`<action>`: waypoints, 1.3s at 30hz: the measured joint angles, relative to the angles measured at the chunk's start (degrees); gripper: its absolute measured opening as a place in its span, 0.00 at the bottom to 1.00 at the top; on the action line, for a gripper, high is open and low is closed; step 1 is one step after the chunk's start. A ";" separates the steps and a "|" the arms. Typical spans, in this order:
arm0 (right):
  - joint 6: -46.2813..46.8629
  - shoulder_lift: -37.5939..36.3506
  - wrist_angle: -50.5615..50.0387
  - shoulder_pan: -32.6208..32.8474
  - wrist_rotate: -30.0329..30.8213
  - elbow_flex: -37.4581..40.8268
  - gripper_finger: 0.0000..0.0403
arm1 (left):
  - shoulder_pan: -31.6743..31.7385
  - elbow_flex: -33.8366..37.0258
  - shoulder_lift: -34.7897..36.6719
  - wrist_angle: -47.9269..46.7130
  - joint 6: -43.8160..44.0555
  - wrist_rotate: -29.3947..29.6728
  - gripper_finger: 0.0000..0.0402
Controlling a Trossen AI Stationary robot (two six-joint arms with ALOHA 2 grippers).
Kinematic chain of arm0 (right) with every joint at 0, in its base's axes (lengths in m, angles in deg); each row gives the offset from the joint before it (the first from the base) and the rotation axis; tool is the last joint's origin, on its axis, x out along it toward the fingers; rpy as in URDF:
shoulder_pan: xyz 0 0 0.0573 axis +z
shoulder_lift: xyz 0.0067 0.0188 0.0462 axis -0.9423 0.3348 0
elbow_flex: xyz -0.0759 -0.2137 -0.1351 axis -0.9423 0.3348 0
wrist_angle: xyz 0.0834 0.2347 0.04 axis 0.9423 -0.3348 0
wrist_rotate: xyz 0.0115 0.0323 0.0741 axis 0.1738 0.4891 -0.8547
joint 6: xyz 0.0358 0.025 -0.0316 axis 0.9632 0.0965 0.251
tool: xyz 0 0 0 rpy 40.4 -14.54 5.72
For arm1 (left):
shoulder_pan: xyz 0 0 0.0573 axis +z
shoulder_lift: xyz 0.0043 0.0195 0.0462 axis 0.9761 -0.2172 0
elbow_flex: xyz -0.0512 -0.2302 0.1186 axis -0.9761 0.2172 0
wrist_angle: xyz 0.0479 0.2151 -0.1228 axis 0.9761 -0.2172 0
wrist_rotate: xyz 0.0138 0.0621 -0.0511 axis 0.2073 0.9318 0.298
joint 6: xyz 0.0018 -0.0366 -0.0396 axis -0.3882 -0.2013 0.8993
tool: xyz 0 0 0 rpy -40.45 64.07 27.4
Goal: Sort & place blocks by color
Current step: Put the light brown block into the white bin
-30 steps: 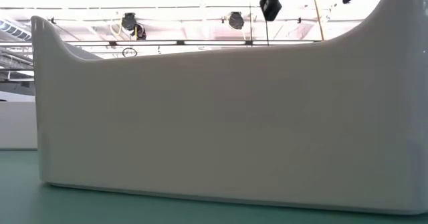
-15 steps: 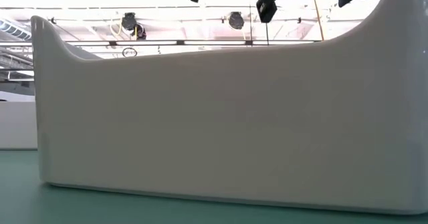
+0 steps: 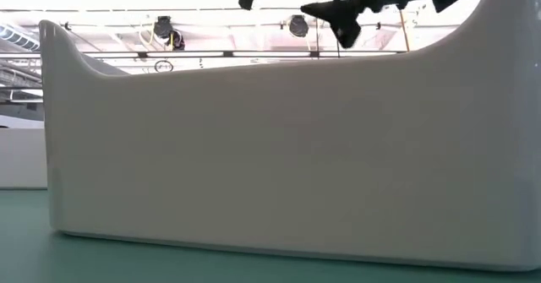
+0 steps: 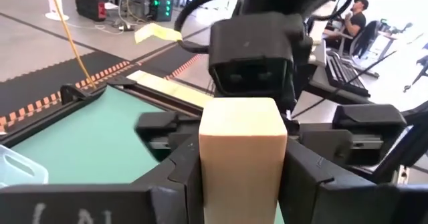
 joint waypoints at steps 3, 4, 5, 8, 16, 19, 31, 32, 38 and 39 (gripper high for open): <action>1.22 -2.49 -8.75 -0.41 -0.10 0.00 0.67 | 0.00 0.00 0.00 -0.30 0.04 -0.08 0.33; 1.81 -3.40 -12.36 -0.41 -0.12 0.00 0.69 | 0.00 0.00 0.31 -0.76 0.04 -0.32 0.33; 2.81 -4.36 -16.06 -0.45 -0.15 0.00 0.70 | 0.00 0.00 0.82 -2.22 0.21 -0.40 0.33; 8.08 -7.92 -26.41 -0.42 -4.45 0.00 0.71 | 0.08 -0.07 2.52 -8.91 2.47 -0.38 0.33; 25.07 -14.74 -50.87 3.79 -20.36 0.00 0.67 | -0.28 -0.07 8.96 -44.13 17.31 -1.64 0.33; 27.48 -15.67 -57.40 7.32 -20.77 0.00 0.65 | -1.12 0.04 10.61 -58.69 24.40 -4.10 0.33; 30.33 -15.69 -59.55 17.32 -4.65 0.00 0.63 | -7.12 7.37 11.41 -79.68 41.16 -12.93 0.33; 30.90 -15.70 -59.19 17.60 -3.26 0.00 0.63 | -7.50 9.17 11.41 -79.07 41.99 -13.72 0.33; 33.25 -15.70 -57.16 18.08 -1.65 0.00 0.63 | -7.72 17.16 11.34 -73.84 47.96 -15.61 0.33; 33.25 -15.70 -56.97 18.08 -2.56 0.00 0.63 | -7.72 17.66 11.34 -73.68 48.67 -15.70 0.33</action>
